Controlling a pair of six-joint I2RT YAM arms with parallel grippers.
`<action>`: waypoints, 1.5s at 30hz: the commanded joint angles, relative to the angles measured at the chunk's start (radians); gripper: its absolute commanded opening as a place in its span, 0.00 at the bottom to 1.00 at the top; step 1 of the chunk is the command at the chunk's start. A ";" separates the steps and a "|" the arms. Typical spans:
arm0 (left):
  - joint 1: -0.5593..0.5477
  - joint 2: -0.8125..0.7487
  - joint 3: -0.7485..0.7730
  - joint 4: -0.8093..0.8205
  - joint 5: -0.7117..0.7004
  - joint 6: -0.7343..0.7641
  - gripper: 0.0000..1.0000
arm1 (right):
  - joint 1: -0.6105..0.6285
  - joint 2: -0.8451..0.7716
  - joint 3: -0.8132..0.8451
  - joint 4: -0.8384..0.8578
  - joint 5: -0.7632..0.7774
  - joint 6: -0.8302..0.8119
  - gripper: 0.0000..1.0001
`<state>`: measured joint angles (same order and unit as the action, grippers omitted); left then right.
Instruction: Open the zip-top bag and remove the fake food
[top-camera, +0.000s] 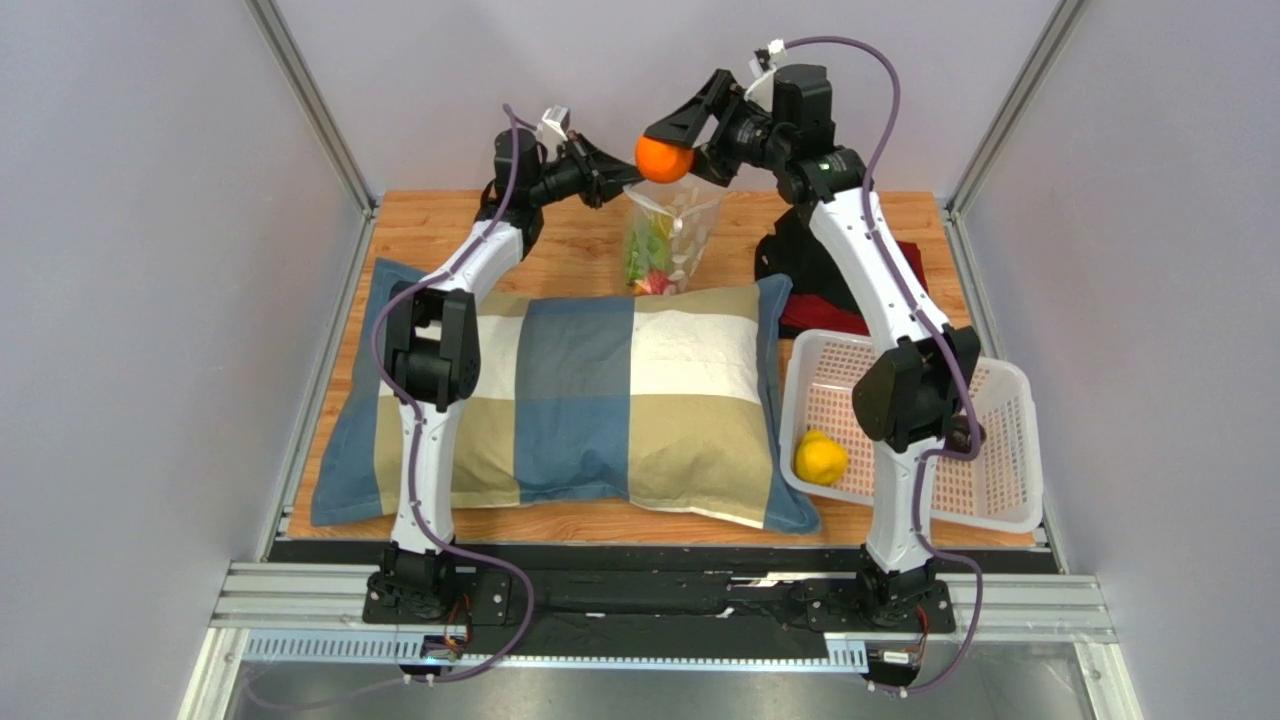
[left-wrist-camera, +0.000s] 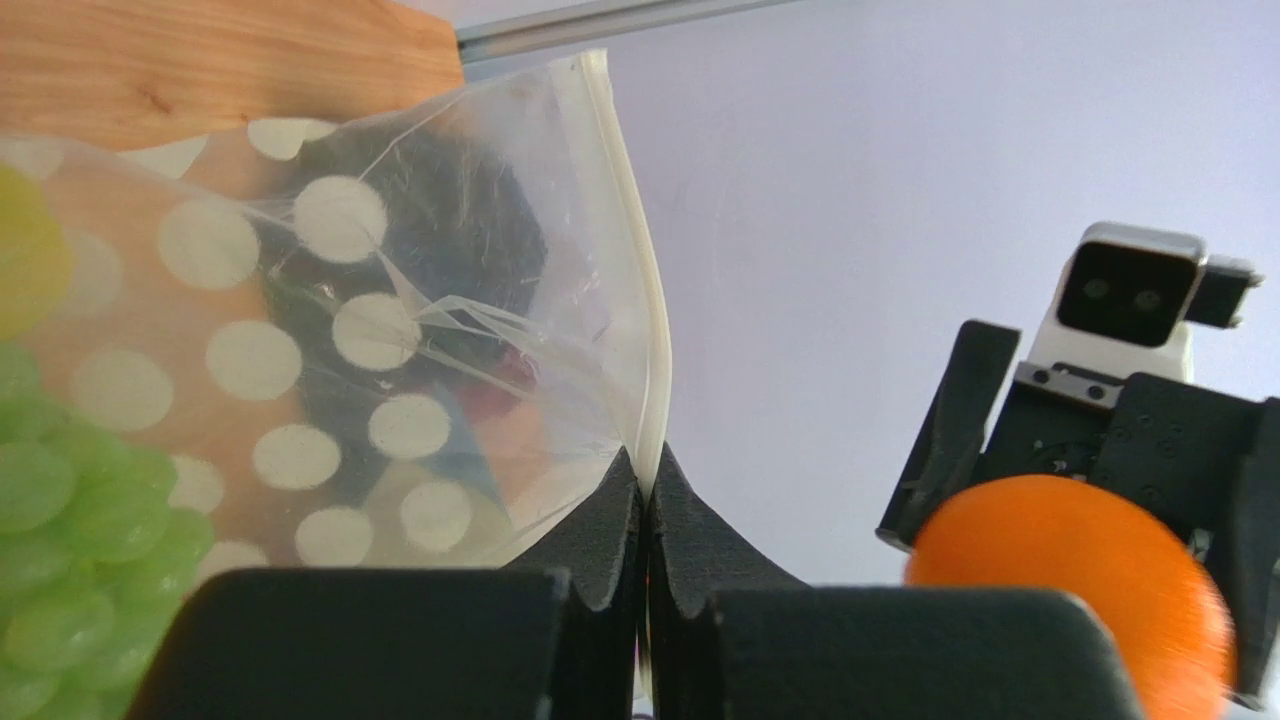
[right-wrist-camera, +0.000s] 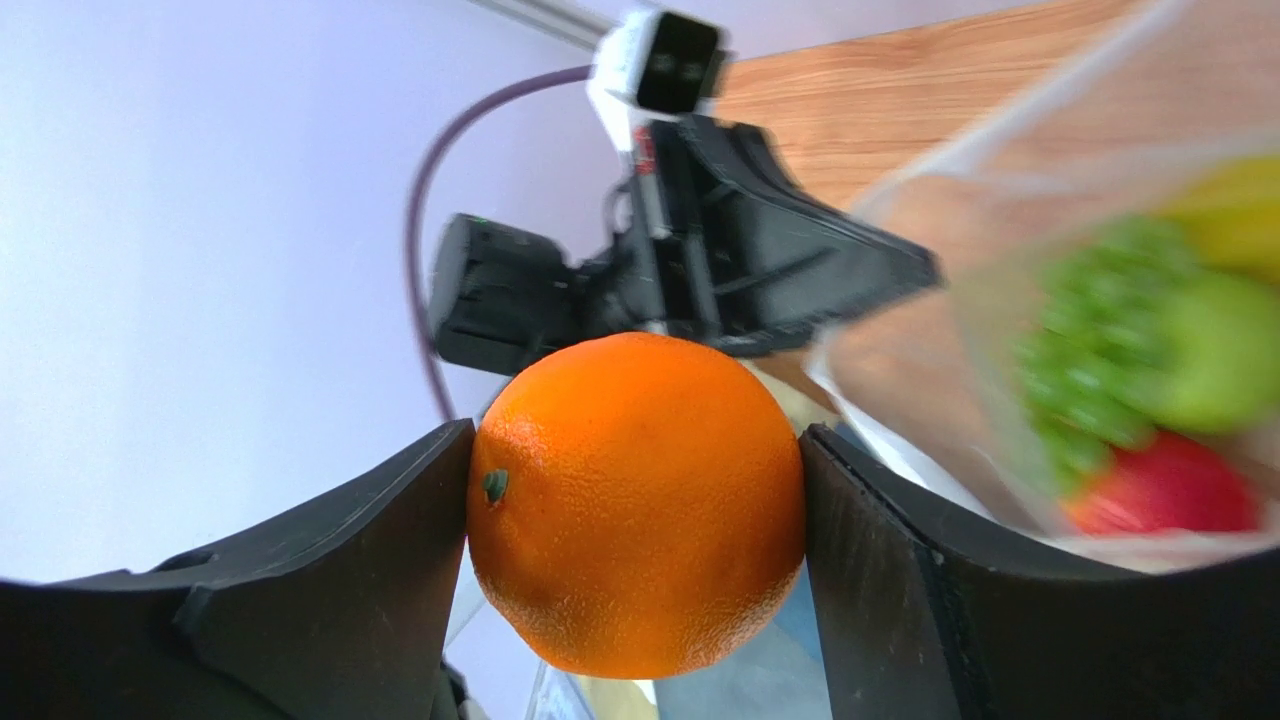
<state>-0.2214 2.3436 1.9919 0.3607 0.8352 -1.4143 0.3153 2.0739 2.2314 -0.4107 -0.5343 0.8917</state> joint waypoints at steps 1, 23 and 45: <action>0.019 -0.060 0.094 -0.060 0.007 0.061 0.00 | -0.056 -0.145 0.030 -0.348 0.147 -0.158 0.05; 0.028 0.005 0.117 -0.051 0.028 0.040 0.00 | -0.226 -0.761 -1.111 -0.610 0.686 -0.399 0.34; 0.017 -0.026 0.056 0.020 0.038 0.041 0.00 | -0.003 -0.542 -0.577 -0.457 0.580 -0.435 0.83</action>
<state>-0.1967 2.3623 2.0396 0.3252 0.8558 -1.3884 0.2012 1.4899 1.4834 -1.0046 0.1284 0.4545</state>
